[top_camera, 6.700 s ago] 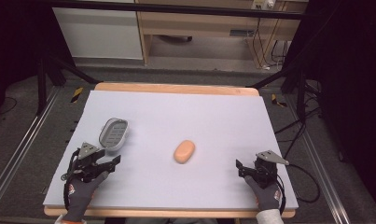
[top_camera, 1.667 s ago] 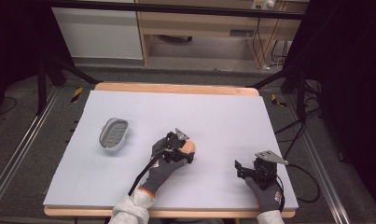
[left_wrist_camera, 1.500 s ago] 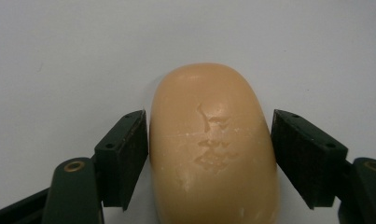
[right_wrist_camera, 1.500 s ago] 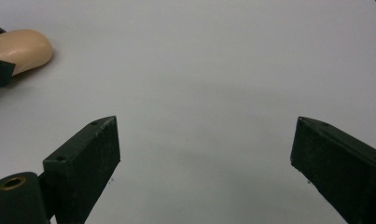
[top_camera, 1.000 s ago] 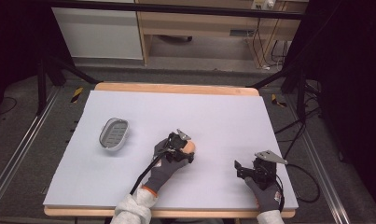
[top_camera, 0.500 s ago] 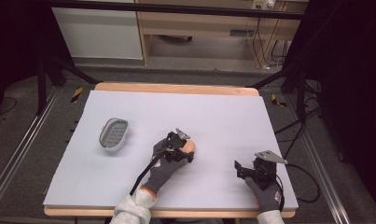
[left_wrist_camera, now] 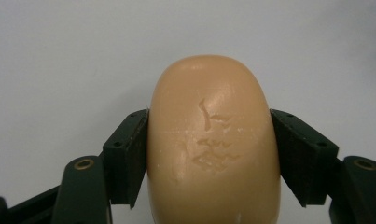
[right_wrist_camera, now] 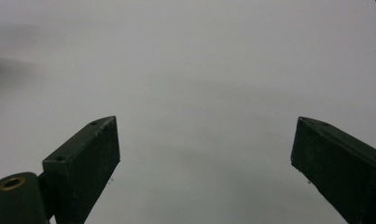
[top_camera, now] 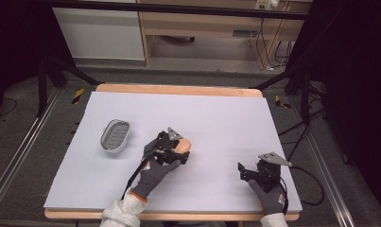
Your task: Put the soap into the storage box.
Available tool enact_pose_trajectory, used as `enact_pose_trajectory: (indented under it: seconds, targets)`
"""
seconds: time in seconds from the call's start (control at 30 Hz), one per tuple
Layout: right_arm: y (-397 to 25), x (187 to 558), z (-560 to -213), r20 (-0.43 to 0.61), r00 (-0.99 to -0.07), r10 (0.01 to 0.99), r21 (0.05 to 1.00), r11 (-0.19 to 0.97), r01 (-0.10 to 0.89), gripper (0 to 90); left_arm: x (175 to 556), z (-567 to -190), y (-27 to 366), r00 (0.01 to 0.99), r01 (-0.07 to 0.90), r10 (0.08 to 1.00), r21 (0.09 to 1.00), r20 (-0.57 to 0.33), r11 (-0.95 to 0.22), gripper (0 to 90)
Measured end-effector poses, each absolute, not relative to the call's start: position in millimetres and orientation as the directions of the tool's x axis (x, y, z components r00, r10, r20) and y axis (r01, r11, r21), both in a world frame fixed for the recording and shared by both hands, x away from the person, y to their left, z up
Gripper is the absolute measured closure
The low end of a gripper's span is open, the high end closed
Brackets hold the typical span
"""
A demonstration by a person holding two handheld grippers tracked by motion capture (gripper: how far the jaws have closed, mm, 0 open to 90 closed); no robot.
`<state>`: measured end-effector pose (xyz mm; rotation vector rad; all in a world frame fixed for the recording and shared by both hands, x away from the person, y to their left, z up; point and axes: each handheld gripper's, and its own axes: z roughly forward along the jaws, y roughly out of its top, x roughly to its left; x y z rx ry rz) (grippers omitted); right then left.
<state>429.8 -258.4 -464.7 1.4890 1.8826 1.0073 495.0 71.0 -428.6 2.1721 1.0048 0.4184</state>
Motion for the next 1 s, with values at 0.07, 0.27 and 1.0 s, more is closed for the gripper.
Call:
enact_pose_trajectory:
  seconds: [0.07,0.27,1.0]
  targets:
    - [-258,430,-465,0.041,-0.249,0.968,0.813,0.112,0.571,8.1,493,-426,77,0.644,0.534,0.765,0.715,0.001,-0.451,31.5]
    - [-257,430,-465,0.042,-0.248,0.968,0.812,0.111,0.573,8.2,488,-422,94,0.634,0.538,0.773,0.721,-0.006,-0.436,31.6]
    - [-255,431,-466,0.043,-0.251,0.967,0.807,0.114,0.58,8.2,475,-416,154,0.59,0.552,0.807,0.738,-0.017,-0.388,31.6]
